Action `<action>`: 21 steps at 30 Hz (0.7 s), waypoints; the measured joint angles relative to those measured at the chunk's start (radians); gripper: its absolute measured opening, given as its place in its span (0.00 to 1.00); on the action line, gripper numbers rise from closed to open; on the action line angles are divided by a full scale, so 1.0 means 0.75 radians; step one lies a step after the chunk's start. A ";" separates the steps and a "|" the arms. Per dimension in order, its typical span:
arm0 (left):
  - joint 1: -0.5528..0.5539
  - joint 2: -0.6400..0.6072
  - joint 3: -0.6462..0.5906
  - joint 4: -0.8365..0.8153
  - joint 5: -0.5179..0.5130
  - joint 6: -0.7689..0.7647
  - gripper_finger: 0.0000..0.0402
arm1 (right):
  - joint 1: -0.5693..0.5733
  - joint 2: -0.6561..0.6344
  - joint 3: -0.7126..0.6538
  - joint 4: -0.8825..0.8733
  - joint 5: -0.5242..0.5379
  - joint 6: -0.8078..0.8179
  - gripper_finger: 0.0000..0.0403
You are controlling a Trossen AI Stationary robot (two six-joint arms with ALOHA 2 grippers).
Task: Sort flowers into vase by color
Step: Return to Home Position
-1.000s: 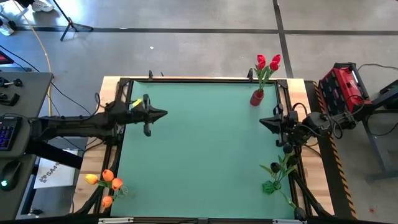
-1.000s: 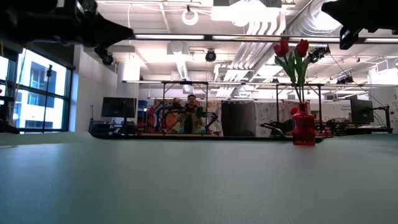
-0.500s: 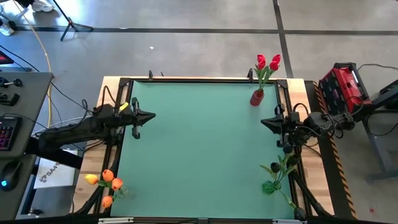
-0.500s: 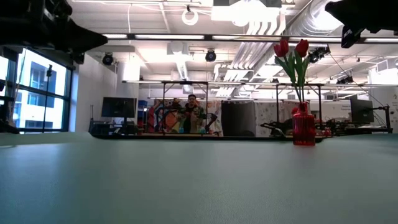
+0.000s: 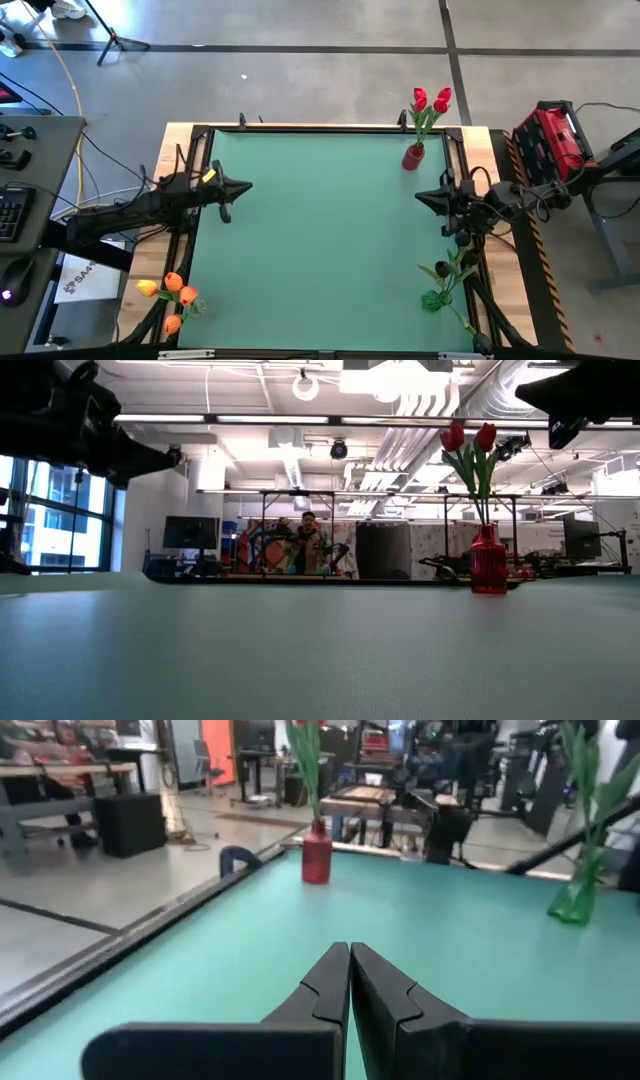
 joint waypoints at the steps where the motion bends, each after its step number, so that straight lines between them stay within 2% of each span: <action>1: 0.000 0.001 -0.007 -0.001 0.012 -0.002 0.00 | 0.000 0.000 0.000 -0.001 0.020 -0.016 0.00; 7: 0.000 -0.043 -0.029 0.001 0.079 -0.011 0.00 | 0.000 -0.056 0.000 -0.014 0.065 -0.120 0.00; 17: -0.002 -0.130 -0.081 0.046 0.086 -0.042 0.00 | -0.007 -0.050 0.000 -0.040 0.052 -0.083 0.00; 21: -0.002 -0.127 -0.081 0.046 0.072 -0.034 0.00 | -0.024 -0.040 -0.121 0.194 0.033 -0.087 0.00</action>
